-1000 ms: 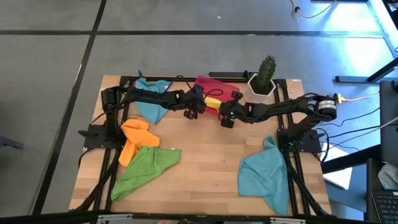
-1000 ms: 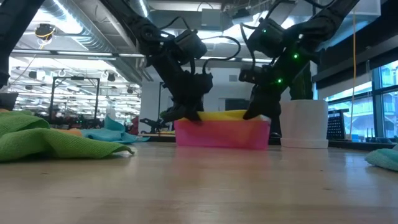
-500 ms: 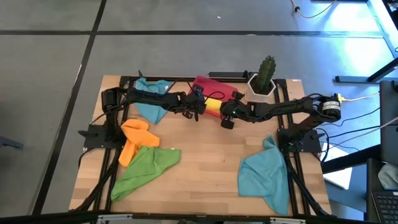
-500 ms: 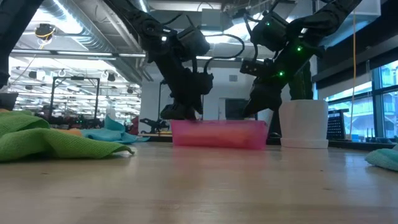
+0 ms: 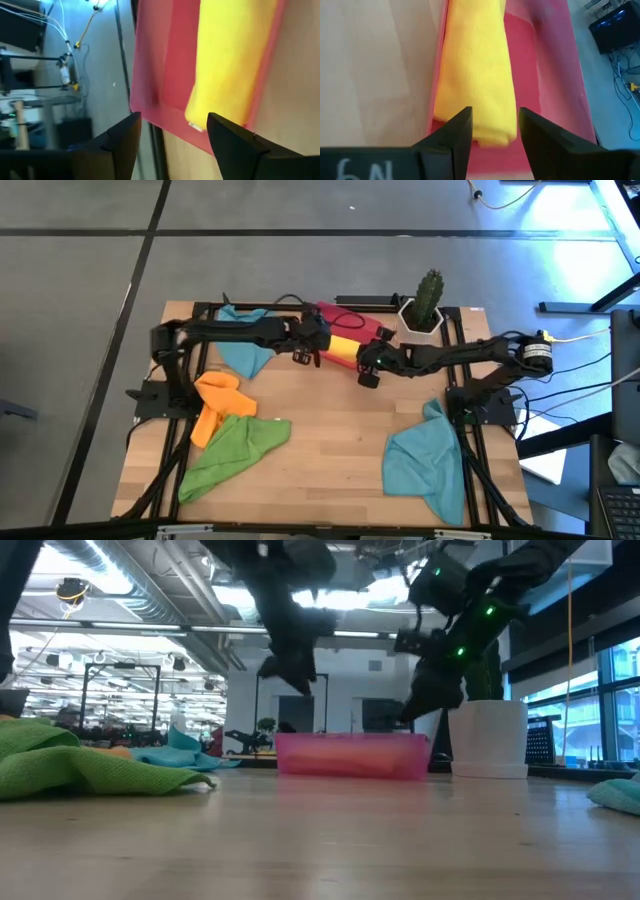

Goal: Roll microfiber towels into tight, uniform cylinder then place into a basket
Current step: Adjust the red bin

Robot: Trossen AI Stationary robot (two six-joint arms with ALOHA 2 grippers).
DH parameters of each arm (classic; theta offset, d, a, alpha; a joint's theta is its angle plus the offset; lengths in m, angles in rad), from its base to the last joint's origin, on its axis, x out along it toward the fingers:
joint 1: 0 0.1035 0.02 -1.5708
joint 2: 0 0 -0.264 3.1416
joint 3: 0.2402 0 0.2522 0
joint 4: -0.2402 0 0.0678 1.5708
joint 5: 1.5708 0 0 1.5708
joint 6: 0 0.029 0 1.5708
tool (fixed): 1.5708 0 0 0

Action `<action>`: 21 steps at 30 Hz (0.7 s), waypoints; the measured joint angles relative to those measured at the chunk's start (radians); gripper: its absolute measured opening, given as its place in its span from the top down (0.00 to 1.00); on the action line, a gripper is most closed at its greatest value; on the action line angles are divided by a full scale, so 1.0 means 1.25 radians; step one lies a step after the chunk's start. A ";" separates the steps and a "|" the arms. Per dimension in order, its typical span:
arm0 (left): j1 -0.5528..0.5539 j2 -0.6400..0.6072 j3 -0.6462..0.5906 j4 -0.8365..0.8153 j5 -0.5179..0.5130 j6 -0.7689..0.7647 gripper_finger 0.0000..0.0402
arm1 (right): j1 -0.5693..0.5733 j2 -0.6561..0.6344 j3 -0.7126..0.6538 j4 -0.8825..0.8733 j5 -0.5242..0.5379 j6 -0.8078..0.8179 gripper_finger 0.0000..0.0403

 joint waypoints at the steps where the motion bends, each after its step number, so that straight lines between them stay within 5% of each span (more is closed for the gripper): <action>1: 0.001 -0.027 -0.016 0.002 0.016 -0.015 0.47 | 0.008 -0.017 0.000 -0.008 0.005 0.010 0.61; 10: -0.013 -0.303 -0.275 0.243 0.187 -0.233 0.48 | 0.137 -0.213 0.000 -0.035 0.016 0.113 0.64; 13: -0.048 -0.378 -0.401 0.401 0.259 -0.323 0.48 | 0.197 -0.235 -0.026 0.075 -0.012 0.122 0.67; 21: -0.170 -0.441 -0.680 0.864 0.270 -0.412 0.49 | 0.307 -0.206 -0.174 0.448 -0.047 0.049 0.73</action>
